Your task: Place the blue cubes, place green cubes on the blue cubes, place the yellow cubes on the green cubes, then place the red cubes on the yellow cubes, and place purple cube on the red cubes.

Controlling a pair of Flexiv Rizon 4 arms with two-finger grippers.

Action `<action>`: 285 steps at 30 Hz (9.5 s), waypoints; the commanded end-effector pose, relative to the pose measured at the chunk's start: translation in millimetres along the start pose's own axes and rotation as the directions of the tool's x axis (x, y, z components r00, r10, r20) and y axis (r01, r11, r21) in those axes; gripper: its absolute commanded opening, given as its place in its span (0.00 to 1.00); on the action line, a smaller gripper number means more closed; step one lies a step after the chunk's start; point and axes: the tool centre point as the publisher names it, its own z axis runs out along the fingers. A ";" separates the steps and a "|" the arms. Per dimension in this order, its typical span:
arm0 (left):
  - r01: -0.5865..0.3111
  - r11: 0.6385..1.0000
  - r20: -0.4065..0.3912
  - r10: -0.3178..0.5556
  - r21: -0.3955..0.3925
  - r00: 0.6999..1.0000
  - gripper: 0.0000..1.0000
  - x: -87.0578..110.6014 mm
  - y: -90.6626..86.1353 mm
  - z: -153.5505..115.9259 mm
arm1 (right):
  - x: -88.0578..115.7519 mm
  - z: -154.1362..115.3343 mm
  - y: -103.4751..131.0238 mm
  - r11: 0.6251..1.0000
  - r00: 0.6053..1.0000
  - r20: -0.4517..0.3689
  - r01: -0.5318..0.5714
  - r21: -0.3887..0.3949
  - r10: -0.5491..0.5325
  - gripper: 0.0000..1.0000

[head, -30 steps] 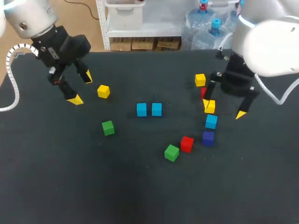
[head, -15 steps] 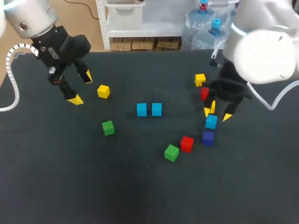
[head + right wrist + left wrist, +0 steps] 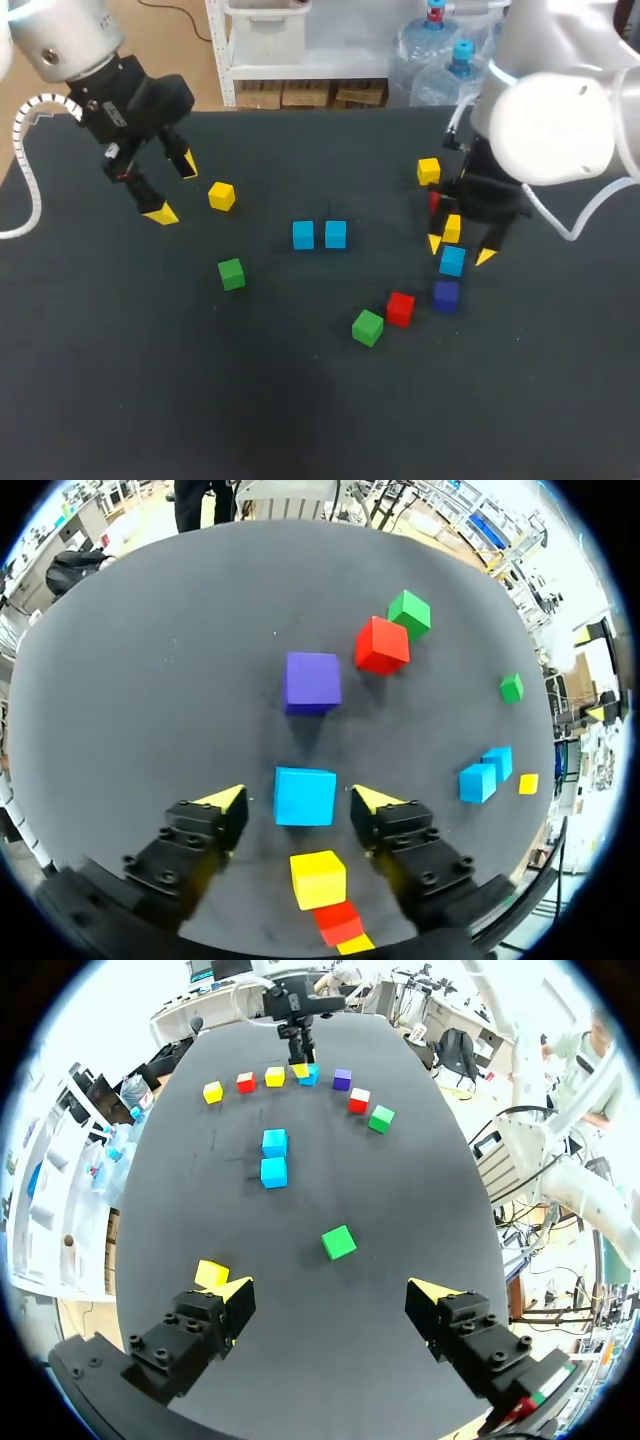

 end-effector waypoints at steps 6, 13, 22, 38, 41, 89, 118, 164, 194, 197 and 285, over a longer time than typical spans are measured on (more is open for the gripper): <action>-0.002 1.000 0.002 0.002 -0.002 1.000 1.00 0.8 -0.6 0.2 | 6.6 7.3 -2.8 1.000 1.000 0.009 0.000 -0.010 0.000 0.58; -0.002 1.000 0.002 0.002 -0.002 1.000 1.00 0.8 -0.6 0.2 | 6.7 9.0 -3.2 1.000 1.000 0.010 -0.001 -0.020 0.001 0.46; -0.002 1.000 0.002 0.002 -0.002 1.000 1.00 0.8 -0.6 0.2 | 5.6 7.4 -4.4 0.999 1.000 -0.009 -0.022 -0.028 0.022 0.00; -0.002 1.000 0.002 0.002 -0.002 1.000 1.00 0.8 -0.6 0.2 | -1.9 -11.4 -33.3 0.843 0.833 -0.132 -0.538 0.028 0.537 0.00; -0.002 1.000 0.002 0.002 -0.002 1.000 1.00 0.8 -0.6 0.2 | -2.0 -11.2 -44.4 0.763 0.753 -0.141 -0.645 0.037 0.643 0.00; -0.002 1.000 0.002 0.002 -0.002 1.000 1.00 0.8 -0.6 0.2 | 21.4 9.1 -106.4 0.243 0.235 -0.062 -0.946 0.216 0.970 0.00; -0.002 1.000 0.002 0.002 -0.002 1.000 1.00 0.8 -0.6 0.2 | 19.4 16.8 -115.5 0.251 0.246 -0.050 -0.945 0.210 0.968 0.00; -0.002 1.000 0.002 0.002 -0.002 1.000 1.00 0.8 -0.6 0.2 | 24.2 23.6 -112.3 0.249 0.244 -0.047 -0.949 0.192 0.969 0.00; -0.002 1.000 0.002 0.002 -0.002 1.000 1.00 0.8 -0.6 0.2 | 26.8 8.9 -104.7 0.235 0.230 -0.051 -0.952 0.198 0.972 0.82; -0.002 1.000 0.002 0.002 -0.002 1.000 1.00 0.8 -0.6 0.2 | 25.1 -1.8 -100.5 0.235 0.229 -0.052 -0.948 0.215 0.972 0.90; 0.261 0.942 -0.130 -0.292 -0.211 0.948 1.00 13.2 -30.4 62.2 | 22.7 -72.7 0.9 0.326 0.379 0.189 -0.909 0.260 0.906 1.00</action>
